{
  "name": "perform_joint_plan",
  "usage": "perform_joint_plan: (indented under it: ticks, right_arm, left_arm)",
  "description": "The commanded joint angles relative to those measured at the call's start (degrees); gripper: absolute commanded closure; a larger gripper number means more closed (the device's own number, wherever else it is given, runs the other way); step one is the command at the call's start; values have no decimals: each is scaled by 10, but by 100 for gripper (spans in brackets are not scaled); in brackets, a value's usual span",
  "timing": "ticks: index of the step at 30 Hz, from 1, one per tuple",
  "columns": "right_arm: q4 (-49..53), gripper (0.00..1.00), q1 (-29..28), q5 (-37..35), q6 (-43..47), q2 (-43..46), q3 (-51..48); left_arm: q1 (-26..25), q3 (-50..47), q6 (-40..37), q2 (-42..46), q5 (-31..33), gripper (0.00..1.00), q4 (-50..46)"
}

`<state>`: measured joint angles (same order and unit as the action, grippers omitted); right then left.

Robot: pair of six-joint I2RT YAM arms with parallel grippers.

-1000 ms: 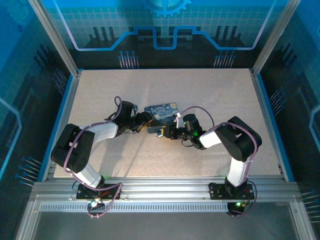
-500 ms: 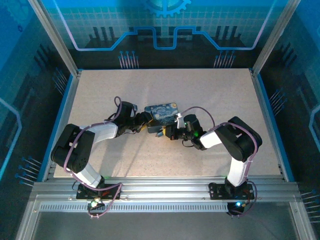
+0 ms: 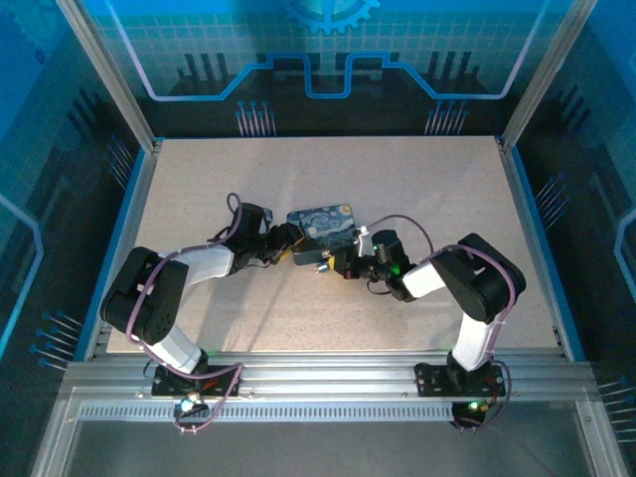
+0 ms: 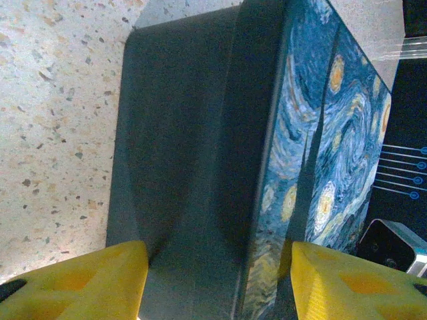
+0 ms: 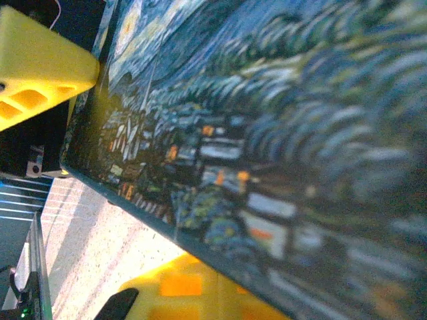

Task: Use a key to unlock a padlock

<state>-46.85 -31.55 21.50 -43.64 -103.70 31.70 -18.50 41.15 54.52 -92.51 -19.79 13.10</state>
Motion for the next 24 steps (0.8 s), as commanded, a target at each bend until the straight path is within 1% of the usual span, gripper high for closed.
perform_joint_plan:
  ticks: [1,15,19,24]
  right_arm:
    - [-20,99,6,0,-14,14,-8]
    - [-62,99,17,7,-47,19,-23]
    - [-60,99,21,8,-49,25,-28]
    - [-32,99,24,3,-37,41,-34]
  left_arm:
    - [-4,-23,8,5,13,42,-36]
    - [-12,-27,11,6,15,42,-33]
    - [-12,-27,12,8,15,40,-33]
    - [-11,-26,12,14,15,38,-35]
